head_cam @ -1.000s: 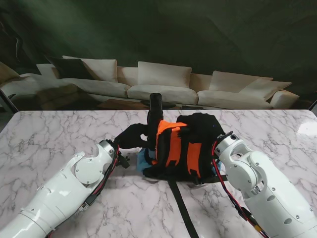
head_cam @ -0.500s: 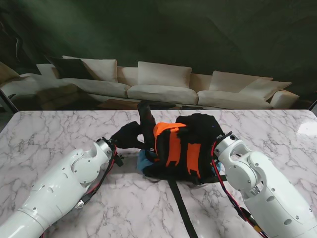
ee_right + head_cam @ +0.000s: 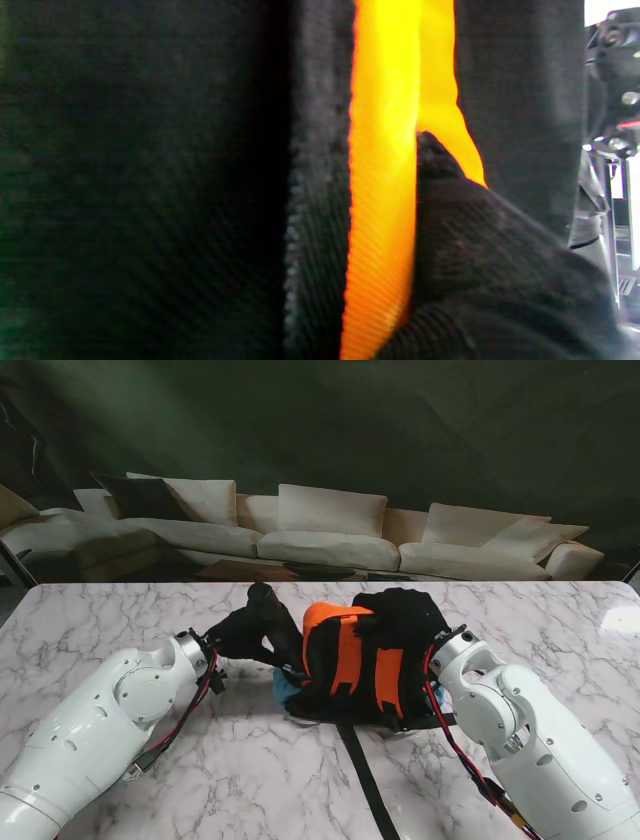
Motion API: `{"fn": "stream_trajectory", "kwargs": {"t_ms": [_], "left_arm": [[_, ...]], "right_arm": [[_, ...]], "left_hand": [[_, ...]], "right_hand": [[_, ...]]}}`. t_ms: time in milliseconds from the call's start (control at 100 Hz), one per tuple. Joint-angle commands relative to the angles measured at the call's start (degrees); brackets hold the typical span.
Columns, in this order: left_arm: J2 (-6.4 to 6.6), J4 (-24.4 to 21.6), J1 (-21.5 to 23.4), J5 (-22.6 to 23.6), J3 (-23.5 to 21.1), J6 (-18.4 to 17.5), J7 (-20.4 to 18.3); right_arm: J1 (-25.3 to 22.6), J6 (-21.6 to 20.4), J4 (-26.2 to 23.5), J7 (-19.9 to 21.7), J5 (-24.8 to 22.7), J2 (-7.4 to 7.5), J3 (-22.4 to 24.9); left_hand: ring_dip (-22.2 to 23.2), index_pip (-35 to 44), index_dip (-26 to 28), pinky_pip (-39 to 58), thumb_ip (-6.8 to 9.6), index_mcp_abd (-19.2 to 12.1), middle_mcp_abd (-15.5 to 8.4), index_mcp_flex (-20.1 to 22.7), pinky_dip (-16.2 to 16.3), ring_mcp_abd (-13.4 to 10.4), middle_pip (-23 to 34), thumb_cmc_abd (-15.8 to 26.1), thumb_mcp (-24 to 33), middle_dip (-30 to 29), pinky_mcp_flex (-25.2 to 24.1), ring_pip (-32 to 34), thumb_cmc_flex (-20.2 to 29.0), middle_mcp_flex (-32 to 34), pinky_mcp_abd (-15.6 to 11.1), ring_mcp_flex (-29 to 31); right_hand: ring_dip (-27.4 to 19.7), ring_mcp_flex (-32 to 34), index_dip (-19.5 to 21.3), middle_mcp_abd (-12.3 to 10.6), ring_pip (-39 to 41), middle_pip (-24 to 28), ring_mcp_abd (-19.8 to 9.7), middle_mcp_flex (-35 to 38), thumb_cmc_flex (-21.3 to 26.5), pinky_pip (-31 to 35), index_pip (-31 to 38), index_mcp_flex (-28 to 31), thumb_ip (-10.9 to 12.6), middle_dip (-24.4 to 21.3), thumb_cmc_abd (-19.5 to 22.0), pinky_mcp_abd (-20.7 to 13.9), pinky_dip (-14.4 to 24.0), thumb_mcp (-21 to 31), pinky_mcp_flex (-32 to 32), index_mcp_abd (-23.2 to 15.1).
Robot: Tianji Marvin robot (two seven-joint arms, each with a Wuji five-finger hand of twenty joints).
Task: Put the umbrella and water cup into the side pockets of the backpack
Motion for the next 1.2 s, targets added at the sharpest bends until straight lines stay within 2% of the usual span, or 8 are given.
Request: {"fn": "stream_trajectory", "kwargs": {"t_ms": [0,50,100,310,540,650,900,1190], "left_arm": [[0.87,-2.0,-0.7,2.5,-0.6,-0.2,-1.5],[1.03,-2.7,-0.8,4.1,-0.9,-0.3,-1.4],[1.17,-3.4,-0.9,3.0,-0.9,0.1,-3.0],[1.46,-3.9,-1.8,2.7,-0.6,0.7,-4.8],[1.1,0.4,-4.3,1.1,3.1,2.6,-4.8],[1.18,0.9,-4.6,1.6,4.3,3.3,-5.0],[0.98,1.4,-4.4,1.5,5.5,3.5,-4.2],[-0.61,2.9,-3.5,-3.1,6.2,4.2,-0.4]], "right_arm": [[-0.1,-0.3,0.1,0.3,0.0,-0.16,-0.3],[-0.2,-0.5,0.1,0.3,-0.1,-0.16,-0.2],[-0.3,-0.7,0.0,0.1,-0.1,-0.16,-0.1],[-0.7,-1.5,0.3,-1.4,-0.4,-0.31,0.2],[-0.3,-2.0,0.8,-1.8,-0.3,-0.36,-0.4],[0.0,-2.1,1.0,-1.7,-0.2,-0.37,-0.7],[-0.1,-2.7,0.7,-2.6,0.2,-0.53,-0.9],[-0.1,-3.1,0.6,-2.8,0.2,-0.56,-0.8]], "left_hand": [[0.0,9.1,7.2,-1.0,5.15,-7.9,-0.6,5.6,-0.5,-0.7,3.2,9.7,9.5,2.6,-0.7,-1.5,8.1,0.7,-0.6,-1.0],[0.1,8.8,7.8,-1.0,5.05,-8.3,-1.1,5.6,-0.4,-1.0,3.2,9.7,9.6,2.8,0.0,-1.6,7.8,0.9,-0.6,-0.5],[0.1,8.7,8.0,-1.3,5.06,-7.9,-0.7,5.5,-0.5,-0.7,3.2,9.6,9.7,2.9,-0.3,-1.8,7.9,0.8,-0.6,-0.8],[0.4,8.4,8.4,-1.5,5.06,-7.7,-0.6,5.7,-0.4,-0.5,3.4,9.4,9.9,3.4,-0.1,-1.8,7.8,1.0,-0.6,-0.5],[0.8,8.0,8.3,-1.5,4.96,-7.8,-0.7,5.8,-0.2,-0.3,3.2,9.4,10.0,3.4,-0.2,-1.6,7.5,0.9,-0.5,-0.7],[1.0,7.9,8.5,-1.6,4.9,-8.1,-0.9,5.4,-0.1,-0.3,3.2,10.1,10.1,3.5,-0.3,-1.6,7.5,0.3,-0.6,-1.0],[1.6,8.2,9.2,-1.5,4.74,-7.9,-0.7,4.5,0.1,-0.2,3.9,10.6,9.9,4.3,0.0,-0.9,7.6,-0.4,-0.8,-1.1],[2.4,6.4,5.4,-0.9,4.37,-7.5,-1.9,4.3,0.2,-0.3,2.8,11.1,8.7,1.1,0.3,0.5,7.4,-0.4,-0.6,-0.7]], "right_hand": [[0.7,0.9,0.2,-0.8,0.6,-0.7,0.5,-0.6,7.0,5.5,2.1,4.2,2.6,0.2,6.8,-2.7,1.4,6.2,0.4,-7.8],[0.7,0.9,0.3,-0.9,0.5,-0.8,0.5,-0.7,7.1,5.4,2.1,4.1,2.6,0.2,6.8,-2.7,1.4,6.2,0.3,-7.8],[0.7,0.8,0.3,-0.9,0.4,-0.8,0.6,-0.7,7.1,5.3,2.1,4.1,2.6,0.1,6.9,-2.7,1.4,6.1,0.2,-7.8],[0.6,0.7,0.3,-1.2,0.1,-1.0,0.6,-0.7,7.0,5.2,2.1,4.2,2.7,0.1,7.0,-2.5,1.3,6.1,0.1,-8.2],[0.6,0.6,0.4,-1.4,0.0,-1.1,0.5,-0.7,7.0,5.1,2.1,4.1,2.7,0.1,7.0,-2.5,1.4,6.0,0.1,-8.4],[0.6,0.6,0.4,-1.4,-0.1,-1.1,0.4,-0.7,6.9,5.0,2.1,4.1,2.7,0.1,7.0,-2.5,1.4,6.0,0.0,-8.5],[0.6,0.5,0.3,-1.5,-0.4,-1.3,0.3,-0.7,6.8,4.8,2.0,3.9,2.6,0.0,7.0,-2.4,1.3,5.9,-0.2,-8.6],[0.7,0.6,0.1,-1.7,-0.6,-1.4,0.3,-0.6,6.8,4.7,1.9,4.0,2.7,-0.1,7.1,-2.4,1.3,5.8,-0.2,-8.8]]}}
